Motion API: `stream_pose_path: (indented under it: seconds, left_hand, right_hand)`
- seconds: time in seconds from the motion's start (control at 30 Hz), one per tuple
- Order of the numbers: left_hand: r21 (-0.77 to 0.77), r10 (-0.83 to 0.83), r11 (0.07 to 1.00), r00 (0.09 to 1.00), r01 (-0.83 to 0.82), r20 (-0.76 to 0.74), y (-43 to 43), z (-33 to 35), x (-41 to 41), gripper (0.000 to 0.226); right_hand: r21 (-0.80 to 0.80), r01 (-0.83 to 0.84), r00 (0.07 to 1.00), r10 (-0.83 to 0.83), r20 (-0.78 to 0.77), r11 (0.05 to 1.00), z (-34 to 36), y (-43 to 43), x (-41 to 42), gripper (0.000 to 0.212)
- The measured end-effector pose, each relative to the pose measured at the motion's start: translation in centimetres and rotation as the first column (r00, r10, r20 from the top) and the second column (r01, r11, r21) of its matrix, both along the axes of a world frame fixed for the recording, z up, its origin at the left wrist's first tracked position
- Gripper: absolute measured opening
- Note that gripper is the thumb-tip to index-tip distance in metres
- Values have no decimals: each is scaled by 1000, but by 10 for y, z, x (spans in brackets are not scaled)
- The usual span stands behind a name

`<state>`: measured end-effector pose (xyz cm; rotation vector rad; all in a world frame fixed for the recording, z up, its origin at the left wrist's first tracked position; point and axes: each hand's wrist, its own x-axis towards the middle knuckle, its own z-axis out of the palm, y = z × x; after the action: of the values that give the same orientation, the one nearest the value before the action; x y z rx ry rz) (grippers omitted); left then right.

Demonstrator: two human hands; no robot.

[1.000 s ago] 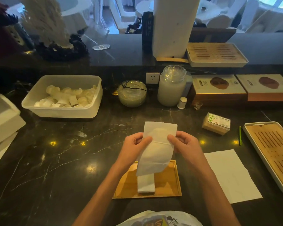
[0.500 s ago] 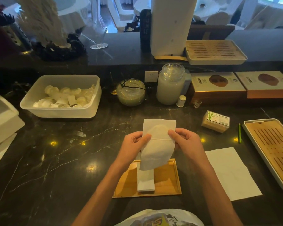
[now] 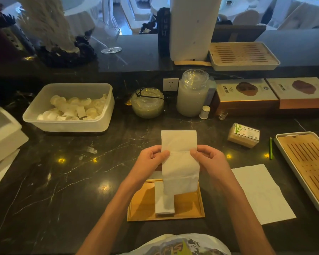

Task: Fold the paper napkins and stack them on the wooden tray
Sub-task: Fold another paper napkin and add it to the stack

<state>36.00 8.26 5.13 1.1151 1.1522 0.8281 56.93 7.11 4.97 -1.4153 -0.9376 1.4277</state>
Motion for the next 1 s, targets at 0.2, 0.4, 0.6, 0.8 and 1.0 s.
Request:
stream_pose_path:
  seconds: [0.2,0.4,0.6,0.8,1.0]
  left_hand:
    - [26,-11,1000,1000,11,6,0,3,-4,20]
    - [148,-13,989,995,-2,102,-5,10,-2,31]
    - [-154,-126,972,945,179,302,-8,16,5,71]
    - [-136,-112,977,938,164,329,-9,19,3,57]
    - [-88,-92,990,972,113,217,-7,18,5,32]
  right_hand:
    - [10,-61,994,61,-85,998,8,-2,6,21]
    - [143,0,999,5,-36,990,17,-5,0,14]
    - [335,65,997,-71,7,940,25,-2,-5,27]
    - [408,18,985,-85,147,913,25,0,7,40]
    - [451,-29,947,-120,298,892,19,1,13,33]
